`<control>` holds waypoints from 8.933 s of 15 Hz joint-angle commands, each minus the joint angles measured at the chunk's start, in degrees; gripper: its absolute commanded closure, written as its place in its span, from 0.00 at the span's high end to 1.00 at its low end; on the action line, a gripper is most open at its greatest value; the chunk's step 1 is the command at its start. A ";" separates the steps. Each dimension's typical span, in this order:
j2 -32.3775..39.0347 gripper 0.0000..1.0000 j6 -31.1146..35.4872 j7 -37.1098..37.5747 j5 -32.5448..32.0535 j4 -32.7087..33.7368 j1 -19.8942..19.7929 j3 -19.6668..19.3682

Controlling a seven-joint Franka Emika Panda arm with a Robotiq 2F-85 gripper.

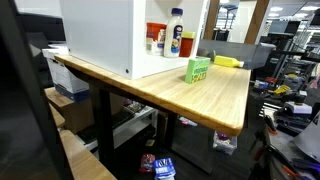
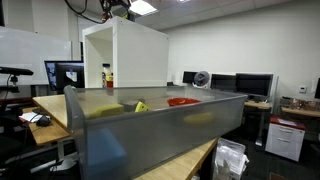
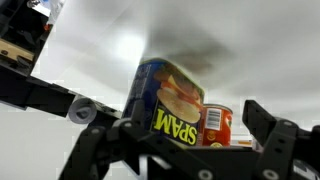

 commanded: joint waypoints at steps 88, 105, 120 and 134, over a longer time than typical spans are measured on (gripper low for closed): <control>-12.65 1.00 7.58 87.55 -54.66 -11.49 -22.29 25.95; -12.96 1.00 14.05 96.37 -59.57 -13.83 -18.17 20.50; -12.11 0.75 19.64 94.03 -58.96 -19.70 -15.18 20.09; -13.78 0.30 32.32 83.59 -53.35 -25.67 -14.32 17.14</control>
